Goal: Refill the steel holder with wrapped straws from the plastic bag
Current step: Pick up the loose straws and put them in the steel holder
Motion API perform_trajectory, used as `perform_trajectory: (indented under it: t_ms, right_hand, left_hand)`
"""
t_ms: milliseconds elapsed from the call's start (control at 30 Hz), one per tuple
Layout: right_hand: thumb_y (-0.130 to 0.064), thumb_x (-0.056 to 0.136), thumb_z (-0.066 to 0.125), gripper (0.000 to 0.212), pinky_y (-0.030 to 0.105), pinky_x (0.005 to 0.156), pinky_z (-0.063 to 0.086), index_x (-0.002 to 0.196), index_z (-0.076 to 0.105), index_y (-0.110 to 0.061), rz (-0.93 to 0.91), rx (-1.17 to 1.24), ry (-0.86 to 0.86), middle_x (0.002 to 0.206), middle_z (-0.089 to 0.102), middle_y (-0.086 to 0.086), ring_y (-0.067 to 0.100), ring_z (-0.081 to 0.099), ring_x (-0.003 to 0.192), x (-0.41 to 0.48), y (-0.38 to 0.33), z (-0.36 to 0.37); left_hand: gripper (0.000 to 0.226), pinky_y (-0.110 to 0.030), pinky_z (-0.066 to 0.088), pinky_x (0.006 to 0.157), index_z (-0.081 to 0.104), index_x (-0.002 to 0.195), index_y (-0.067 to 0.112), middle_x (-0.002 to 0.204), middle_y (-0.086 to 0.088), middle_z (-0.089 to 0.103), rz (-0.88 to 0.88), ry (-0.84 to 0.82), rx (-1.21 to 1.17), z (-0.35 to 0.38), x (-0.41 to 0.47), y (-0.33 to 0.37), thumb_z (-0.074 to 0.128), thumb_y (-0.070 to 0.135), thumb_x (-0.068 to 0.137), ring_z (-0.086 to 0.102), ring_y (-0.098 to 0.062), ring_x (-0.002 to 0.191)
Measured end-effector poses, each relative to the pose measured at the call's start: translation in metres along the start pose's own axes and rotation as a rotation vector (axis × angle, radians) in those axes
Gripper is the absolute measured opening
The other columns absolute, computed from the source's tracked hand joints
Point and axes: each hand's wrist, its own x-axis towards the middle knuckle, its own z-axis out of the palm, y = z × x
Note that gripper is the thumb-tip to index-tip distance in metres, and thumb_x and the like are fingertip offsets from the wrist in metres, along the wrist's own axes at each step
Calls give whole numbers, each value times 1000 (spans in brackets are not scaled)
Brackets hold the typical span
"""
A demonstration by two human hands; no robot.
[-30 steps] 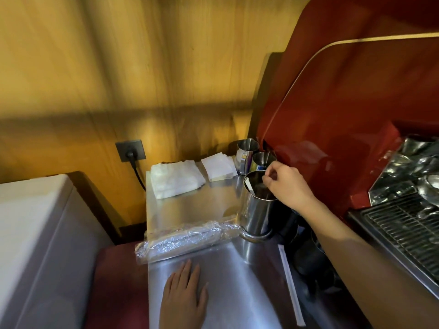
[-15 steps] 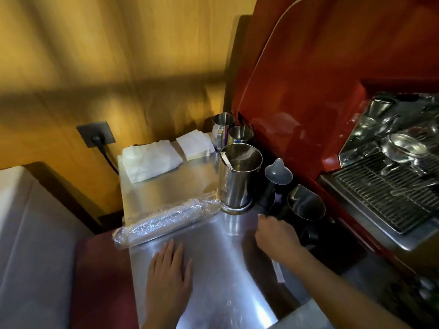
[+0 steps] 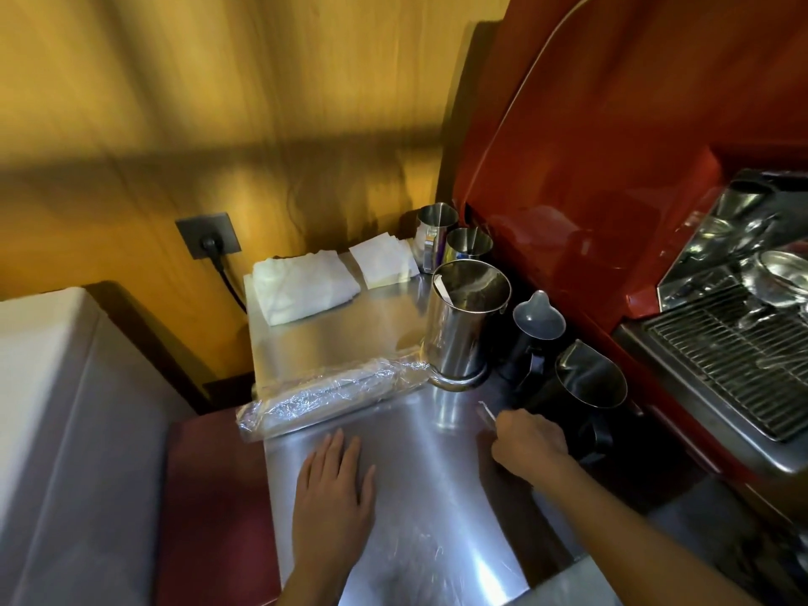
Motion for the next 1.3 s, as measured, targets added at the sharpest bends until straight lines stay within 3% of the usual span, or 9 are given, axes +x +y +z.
perform_trajectory:
  t_ms: [200,400,500,633,767,900,1000,1167,1300]
  right_hand:
    - [-21,83,46,16,33,66,38,68,44,-15,-144,299,56,93,62,17,35,58,88,2,-13,-56]
    - [-21,89,53,10,27,51,36,83,56,-13,-407,603,397,57,54,-3,16,52,54,3,-24,-122]
    - [-22,90,53,12,35,51,39,86,58,-12,-421,731,617,62,60,5,16,51,50,7,-25,-142]
    - [-19,90,55,17,41,58,47,80,55,-5,-420,875,694,71,65,17,30,59,61,22,-27,-153]
    - [-23,89,54,18,34,52,43,74,52,-12,-423,947,818,62,60,7,27,56,55,31,-24,-155]
    - [-23,90,52,16,28,48,35,85,55,-8,-363,800,849,58,53,-5,15,50,49,42,-21,-150]
    - [-26,90,51,16,33,62,37,93,56,-11,-202,464,647,72,61,8,34,57,70,51,-19,-141]
    - [-37,87,54,17,37,71,43,85,55,-20,-110,363,387,92,68,11,36,61,88,52,-16,-138]
    - [-30,88,53,16,39,72,44,97,56,-16,-156,399,595,94,68,9,36,62,88,43,-22,-145]
  left_hand:
    - [48,-37,34,97,67,106,6,117,-17,66,-7,-30,-18,3,1,-4,41,36,81,60,-31,112]
    - [51,-34,31,96,68,106,6,117,-15,67,-5,-29,-29,4,1,-6,36,41,86,62,-30,109]
    - [58,-33,33,93,70,103,7,114,-14,68,-4,-8,-32,5,1,-5,26,44,92,64,-29,106]
    - [68,-33,33,92,71,101,9,113,-14,69,7,15,-23,8,2,-7,16,48,93,65,-28,105]
    - [65,-32,34,93,72,98,10,111,-13,70,20,42,-22,12,1,-9,19,47,93,66,-28,103]
    - [54,-33,34,93,72,97,10,110,-13,70,36,63,-23,16,2,-11,30,43,91,66,-28,102]
    - [53,-33,34,93,72,97,10,110,-12,70,46,85,-24,18,2,-12,30,42,91,66,-27,101]
    - [57,-33,34,94,72,98,11,111,-12,70,30,82,-29,15,2,-10,26,44,92,66,-27,103]
    - [43,-32,34,93,71,99,12,112,-11,70,13,54,-15,13,2,-9,46,38,76,65,-26,104]
